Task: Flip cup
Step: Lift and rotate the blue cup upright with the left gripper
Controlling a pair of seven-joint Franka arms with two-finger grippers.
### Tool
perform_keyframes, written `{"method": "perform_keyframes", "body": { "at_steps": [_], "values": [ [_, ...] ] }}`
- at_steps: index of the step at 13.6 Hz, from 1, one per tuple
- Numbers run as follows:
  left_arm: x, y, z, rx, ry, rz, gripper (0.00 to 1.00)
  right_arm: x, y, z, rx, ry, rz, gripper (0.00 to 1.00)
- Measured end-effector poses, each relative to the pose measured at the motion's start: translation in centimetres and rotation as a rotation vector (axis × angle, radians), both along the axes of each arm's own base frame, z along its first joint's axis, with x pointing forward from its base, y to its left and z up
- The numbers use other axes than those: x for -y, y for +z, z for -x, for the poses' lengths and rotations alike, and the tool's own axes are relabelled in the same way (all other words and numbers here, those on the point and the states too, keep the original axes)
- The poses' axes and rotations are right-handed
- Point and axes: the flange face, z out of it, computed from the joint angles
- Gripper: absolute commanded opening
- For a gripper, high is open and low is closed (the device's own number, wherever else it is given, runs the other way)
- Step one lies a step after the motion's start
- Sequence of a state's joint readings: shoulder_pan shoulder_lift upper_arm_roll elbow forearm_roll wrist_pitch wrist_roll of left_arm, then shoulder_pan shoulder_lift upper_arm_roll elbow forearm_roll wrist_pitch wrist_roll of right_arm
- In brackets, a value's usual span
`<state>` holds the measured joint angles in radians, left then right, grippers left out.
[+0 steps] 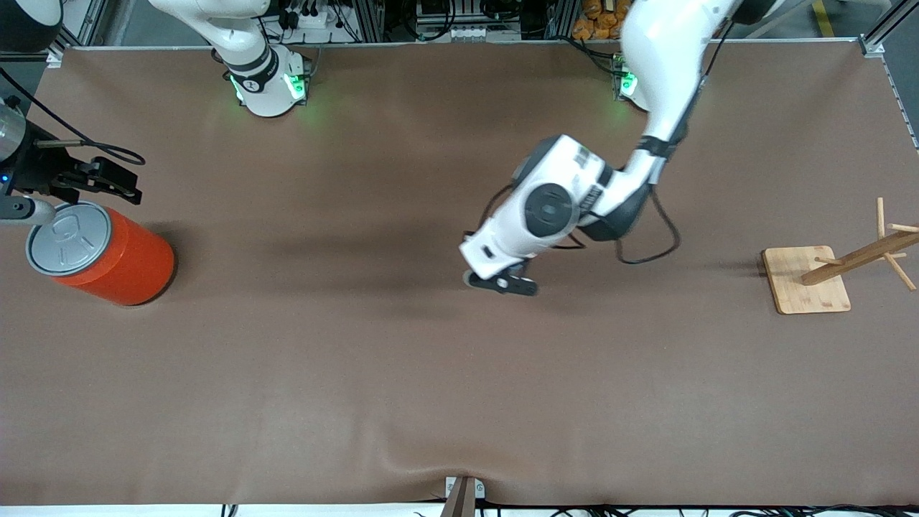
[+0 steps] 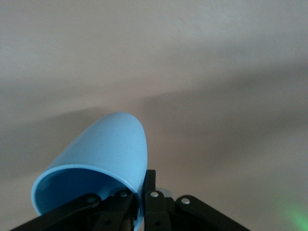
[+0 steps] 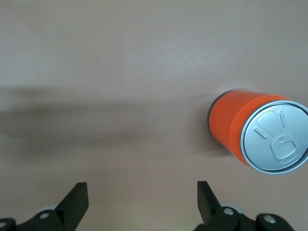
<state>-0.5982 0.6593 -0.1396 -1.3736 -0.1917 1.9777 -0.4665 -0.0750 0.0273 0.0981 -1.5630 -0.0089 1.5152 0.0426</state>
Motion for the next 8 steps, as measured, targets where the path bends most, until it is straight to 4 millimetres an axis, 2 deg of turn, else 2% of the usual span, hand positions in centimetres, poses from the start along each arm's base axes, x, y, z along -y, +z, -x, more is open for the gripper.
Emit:
{"method": "perform_keyframes", "body": {
  "at_steps": [1, 3, 6, 8],
  "values": [
    [1.5, -0.6, 1.0, 0.007, -0.015, -0.017, 0.0, 0.1, 0.0, 0.0, -0.001, -0.004, 0.0, 1.0],
    [2.6, -1.1, 1.8, 0.019, -0.035, -0.043, 0.0, 0.5, 0.6, 0.3, 0.006, -0.012, 0.0, 1.0],
    [0.5, -0.6, 1.1, 0.015, -0.072, -0.16, 0.0, 1.5, 1.3, 0.8, 0.016, -0.031, -0.009, 1.0],
    [-2.2, 1.0, -0.2, 0.006, -0.064, -0.232, 0.0, 1.6, 1.6, 0.8, 0.019, -0.024, -0.012, 1.0]
  ]
}}
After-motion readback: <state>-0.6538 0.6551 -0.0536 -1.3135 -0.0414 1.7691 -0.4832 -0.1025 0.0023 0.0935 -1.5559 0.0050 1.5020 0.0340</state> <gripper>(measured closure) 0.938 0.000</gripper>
